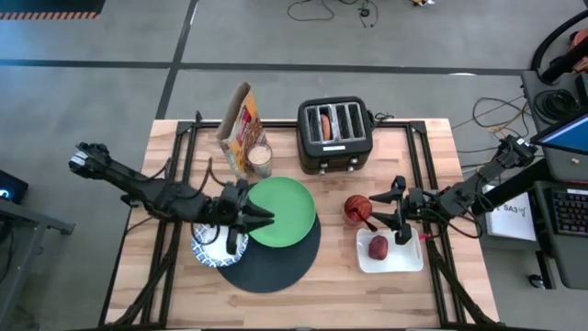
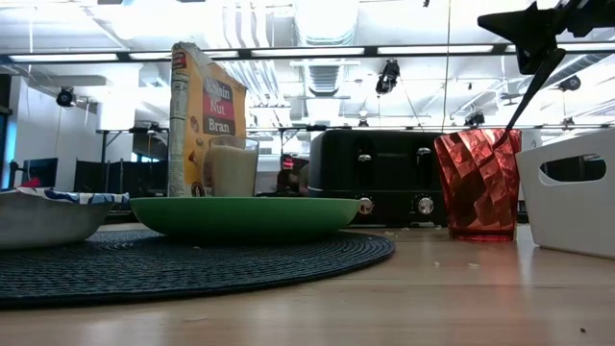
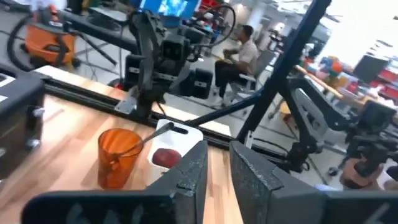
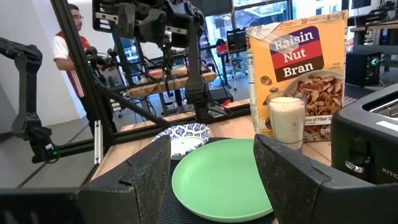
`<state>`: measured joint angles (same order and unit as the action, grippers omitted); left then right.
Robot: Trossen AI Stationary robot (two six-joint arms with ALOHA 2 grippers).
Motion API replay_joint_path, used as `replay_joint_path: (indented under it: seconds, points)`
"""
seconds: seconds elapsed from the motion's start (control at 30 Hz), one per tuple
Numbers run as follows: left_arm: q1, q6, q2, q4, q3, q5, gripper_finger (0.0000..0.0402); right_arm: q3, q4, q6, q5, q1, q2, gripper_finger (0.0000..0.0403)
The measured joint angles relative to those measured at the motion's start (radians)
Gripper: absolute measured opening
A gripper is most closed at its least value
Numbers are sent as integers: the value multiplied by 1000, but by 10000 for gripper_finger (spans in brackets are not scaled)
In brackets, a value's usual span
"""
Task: Arrange a breakfast setting
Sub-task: Pour the cereal from the cereal box into the white bowl
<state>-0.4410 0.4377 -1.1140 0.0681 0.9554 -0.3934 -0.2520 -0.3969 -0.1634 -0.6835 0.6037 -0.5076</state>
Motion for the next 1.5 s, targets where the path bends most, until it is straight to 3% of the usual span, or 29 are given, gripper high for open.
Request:
replay_joint_path:
  seconds: [0.27,0.7,1.13,1.37,1.5]
  points:
    - [-121,-127,-65,109,0,-120,4,0,0,-1,0,0,0,219]
    - [-48,-193,-371,358,0,-122,0,-30,-4,-47,1,0,-6,219]
    - [-1,-291,-437,338,96,-121,0,-256,108,-111,-111,-2,-151,219]
    - [-50,-294,-434,269,167,-119,0,-393,113,-128,-102,0,-296,219]
    - [-78,-287,-434,204,201,-119,0,-476,218,-195,-103,0,-369,219]
